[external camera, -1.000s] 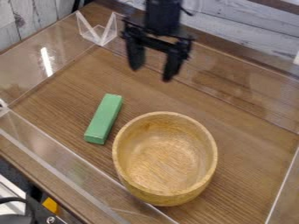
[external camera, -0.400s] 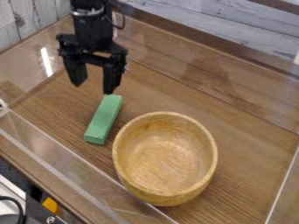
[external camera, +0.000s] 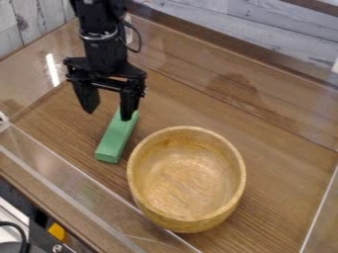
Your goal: Put the green block in the brown bowl
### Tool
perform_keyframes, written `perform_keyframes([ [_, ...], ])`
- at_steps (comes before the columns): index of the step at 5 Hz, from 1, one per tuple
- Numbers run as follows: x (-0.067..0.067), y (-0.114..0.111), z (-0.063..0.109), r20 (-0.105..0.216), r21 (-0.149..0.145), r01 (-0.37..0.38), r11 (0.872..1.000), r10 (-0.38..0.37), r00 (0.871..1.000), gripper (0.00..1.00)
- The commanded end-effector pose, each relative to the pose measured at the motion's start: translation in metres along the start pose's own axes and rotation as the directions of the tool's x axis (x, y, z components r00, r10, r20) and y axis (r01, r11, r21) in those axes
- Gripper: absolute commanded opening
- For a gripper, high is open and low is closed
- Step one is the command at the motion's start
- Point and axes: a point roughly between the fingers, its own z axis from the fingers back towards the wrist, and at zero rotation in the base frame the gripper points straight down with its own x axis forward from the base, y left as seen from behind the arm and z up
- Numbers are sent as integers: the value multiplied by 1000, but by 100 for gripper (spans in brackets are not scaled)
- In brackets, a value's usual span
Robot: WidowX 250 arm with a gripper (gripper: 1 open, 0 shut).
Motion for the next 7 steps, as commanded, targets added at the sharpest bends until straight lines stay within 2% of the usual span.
perform_keyframes([
  [1, 3, -7, 8, 31, 5, 26, 1000, -26, 999, 100],
  [2, -3, -2, -1, 21, 6, 12, 1000, -12, 1000, 100],
  [3, -8, 5, -11, 27, 2, -1, 1000, 1, 1000, 100],
  [5, 4, 12, -32, 44, -10, 64, 998, -64, 997, 100],
  [7, 17, 23, -20, 58, -18, 151, 988, -150, 987, 100],
])
